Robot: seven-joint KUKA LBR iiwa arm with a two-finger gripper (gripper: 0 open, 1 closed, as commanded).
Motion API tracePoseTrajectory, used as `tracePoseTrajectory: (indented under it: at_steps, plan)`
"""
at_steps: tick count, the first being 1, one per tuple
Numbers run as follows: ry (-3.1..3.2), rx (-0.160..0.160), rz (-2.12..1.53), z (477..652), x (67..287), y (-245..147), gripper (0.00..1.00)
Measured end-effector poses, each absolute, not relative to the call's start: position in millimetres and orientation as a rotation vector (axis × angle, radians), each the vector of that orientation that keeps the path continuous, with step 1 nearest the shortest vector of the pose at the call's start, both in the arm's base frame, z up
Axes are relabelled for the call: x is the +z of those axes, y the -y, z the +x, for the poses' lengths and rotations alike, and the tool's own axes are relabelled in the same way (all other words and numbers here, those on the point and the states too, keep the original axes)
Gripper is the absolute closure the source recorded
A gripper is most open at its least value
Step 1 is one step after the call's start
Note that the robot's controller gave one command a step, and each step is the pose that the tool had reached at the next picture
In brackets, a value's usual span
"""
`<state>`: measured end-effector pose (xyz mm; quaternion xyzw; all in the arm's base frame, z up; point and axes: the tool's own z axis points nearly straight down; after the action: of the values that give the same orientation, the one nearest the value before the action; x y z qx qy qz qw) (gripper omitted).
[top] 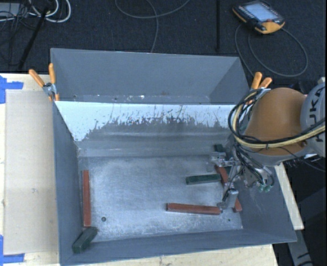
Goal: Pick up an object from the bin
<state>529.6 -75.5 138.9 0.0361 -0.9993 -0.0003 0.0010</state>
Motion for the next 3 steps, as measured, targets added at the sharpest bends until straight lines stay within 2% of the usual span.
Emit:
tracePoseTrajectory:
  at_steps: [1,2,3]
  plan:
    - [3.144,-0.001,0.066,541.6,117,83,0.00]
    - [3.142,0.000,-0.108,501.2,72,77,1.00]
    - [3.141,0.000,-0.105,500.6,70,77,0.00]
